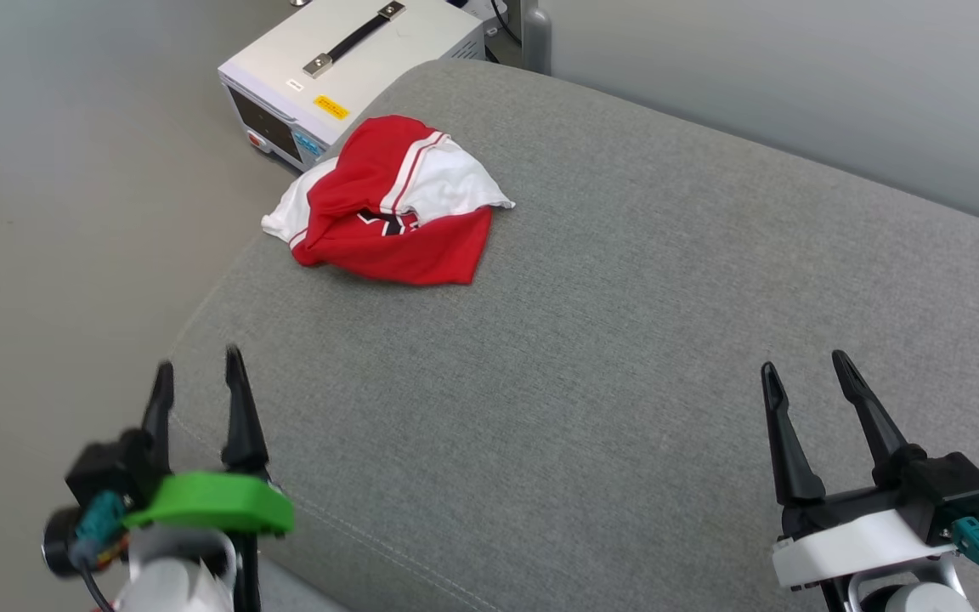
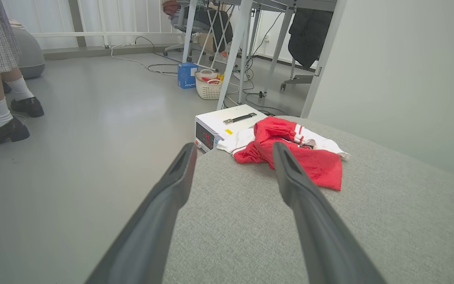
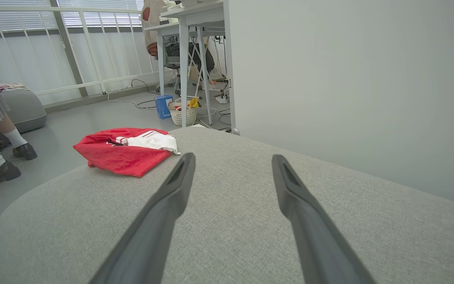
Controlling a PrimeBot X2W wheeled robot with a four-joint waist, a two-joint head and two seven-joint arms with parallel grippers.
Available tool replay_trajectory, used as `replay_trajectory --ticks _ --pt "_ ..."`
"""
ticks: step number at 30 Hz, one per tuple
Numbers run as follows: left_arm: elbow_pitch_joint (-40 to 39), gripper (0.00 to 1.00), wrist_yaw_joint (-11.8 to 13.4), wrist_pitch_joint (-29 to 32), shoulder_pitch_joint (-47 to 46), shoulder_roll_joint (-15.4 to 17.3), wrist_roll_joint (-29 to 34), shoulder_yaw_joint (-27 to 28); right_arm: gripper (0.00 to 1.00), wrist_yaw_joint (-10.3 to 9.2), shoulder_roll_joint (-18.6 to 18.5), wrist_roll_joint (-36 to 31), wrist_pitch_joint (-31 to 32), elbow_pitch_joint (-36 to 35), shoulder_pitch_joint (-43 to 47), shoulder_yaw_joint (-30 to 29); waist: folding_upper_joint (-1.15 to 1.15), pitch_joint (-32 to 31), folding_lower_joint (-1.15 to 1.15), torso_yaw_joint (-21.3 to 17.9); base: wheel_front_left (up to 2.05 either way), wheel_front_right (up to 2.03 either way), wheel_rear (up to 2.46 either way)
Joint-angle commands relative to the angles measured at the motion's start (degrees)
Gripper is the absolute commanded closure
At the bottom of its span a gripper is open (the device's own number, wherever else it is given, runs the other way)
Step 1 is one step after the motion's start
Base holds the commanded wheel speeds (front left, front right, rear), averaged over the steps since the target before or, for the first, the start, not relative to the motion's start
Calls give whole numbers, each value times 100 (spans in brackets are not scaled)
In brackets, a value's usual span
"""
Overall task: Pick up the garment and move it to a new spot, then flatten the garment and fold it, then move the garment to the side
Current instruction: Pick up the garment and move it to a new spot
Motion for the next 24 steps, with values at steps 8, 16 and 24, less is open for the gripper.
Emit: replay_trajectory --ticks 8,16,24 --pt "439 0 -620 -33 -1783 487 35 447 0 -4 -66 -239 -26 -168 -388 58 0 551 0 -391 0 0 0" --pt "1249 0 -701 -29 -3463 1459 -506 210 0 -4 -322 -311 -26 -489 -833 149 0 1350 0 -834 0 0 0" --pt "1896 0 -704 1042 -4828 2638 -1749 -1119 0 -4 -496 -342 -26 -788 -1217 236 0 1915 0 -1104 0 0 0"
